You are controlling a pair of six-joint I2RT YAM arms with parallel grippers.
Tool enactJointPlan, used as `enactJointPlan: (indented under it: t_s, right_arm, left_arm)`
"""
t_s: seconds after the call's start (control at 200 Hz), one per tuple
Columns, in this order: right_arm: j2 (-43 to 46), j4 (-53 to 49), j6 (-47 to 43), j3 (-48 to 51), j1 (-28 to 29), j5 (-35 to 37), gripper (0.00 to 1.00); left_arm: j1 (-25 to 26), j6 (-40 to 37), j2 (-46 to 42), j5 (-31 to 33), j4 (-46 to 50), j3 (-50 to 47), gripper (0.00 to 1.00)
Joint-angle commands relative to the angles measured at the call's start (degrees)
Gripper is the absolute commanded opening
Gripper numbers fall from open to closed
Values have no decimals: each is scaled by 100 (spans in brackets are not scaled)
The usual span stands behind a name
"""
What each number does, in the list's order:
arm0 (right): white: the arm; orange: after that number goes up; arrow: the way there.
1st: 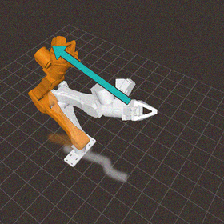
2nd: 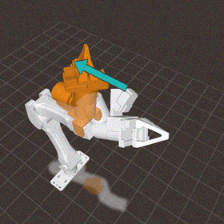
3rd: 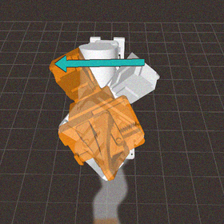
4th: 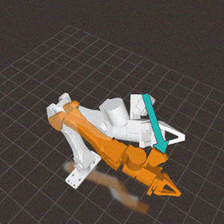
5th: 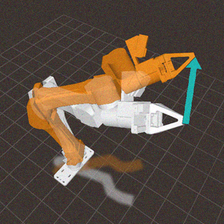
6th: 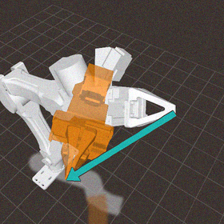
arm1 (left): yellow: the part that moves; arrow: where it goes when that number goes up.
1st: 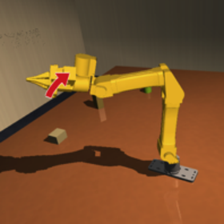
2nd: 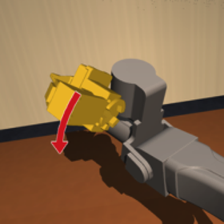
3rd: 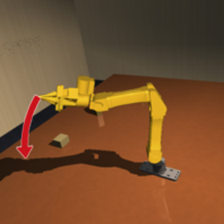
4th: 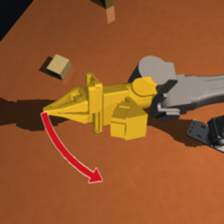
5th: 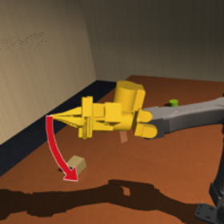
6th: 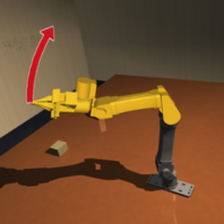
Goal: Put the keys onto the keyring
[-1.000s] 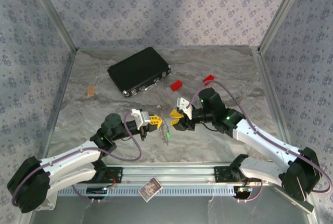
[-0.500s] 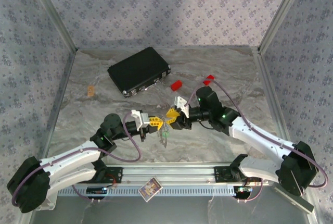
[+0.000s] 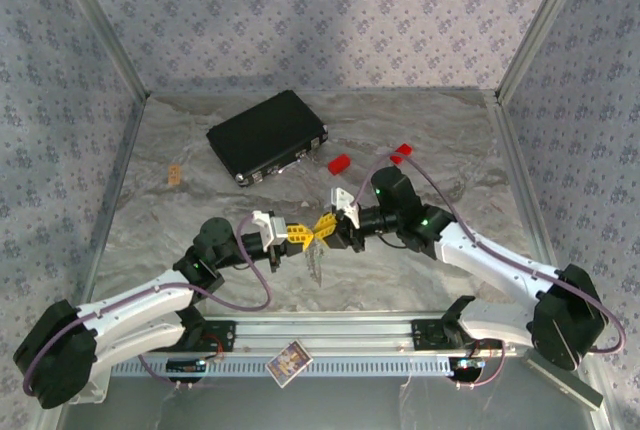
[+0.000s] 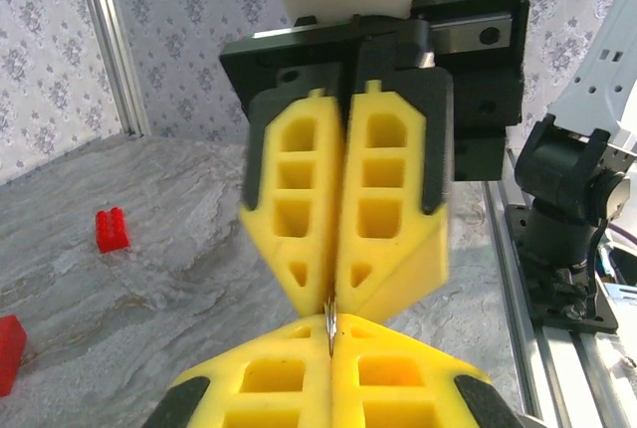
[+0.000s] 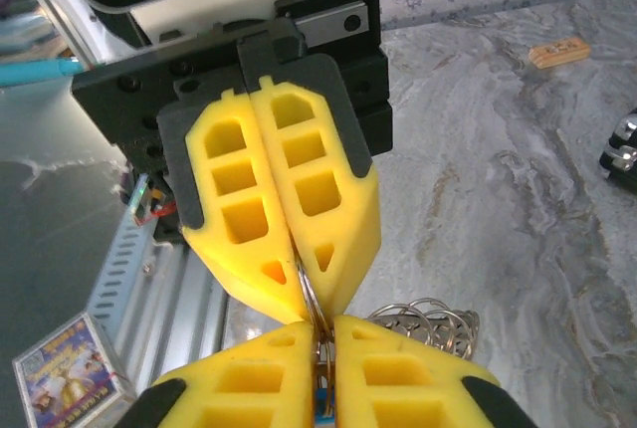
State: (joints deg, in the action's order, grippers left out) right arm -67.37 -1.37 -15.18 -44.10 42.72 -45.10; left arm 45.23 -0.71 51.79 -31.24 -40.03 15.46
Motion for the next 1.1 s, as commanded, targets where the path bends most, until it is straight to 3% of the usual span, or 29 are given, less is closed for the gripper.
enactJointPlan:
  t_s: [0.0,0.285,0.475,0.655,0.75,0.979,1.049,1.094]
  right_arm:
    - [-135,-51,-108,-182,70,-128,0]
    - [-166,-1397,-658,-685,79,284,0]
    - [-340,-2186,-1049,-1140,206,593,0]
    - [-590,-2814,-1388,-1613,466,976,0]
    - [-734,-3008,-1488,-1801,586,1141,0]
    - [-868,-3487,-1622,-2129,705,1436,0]
    - [-750,-3335,-1418,-1996,594,1403,0]
    - [-629,-3146,-1281,-1824,495,1303,12]
  left_arm:
    - [42,87,7,-161,-508,106,0]
    - [62,-60,-427,445,863,170,19]
    - [108,-375,-468,509,1876,449,21]
    - [137,-441,-265,410,2024,603,21]
    - [144,-469,-186,314,2038,674,20]
    - [150,-599,-173,145,2445,881,0]
    - [152,-590,-201,122,2422,859,0]
    - [149,-565,-216,134,2379,832,0]
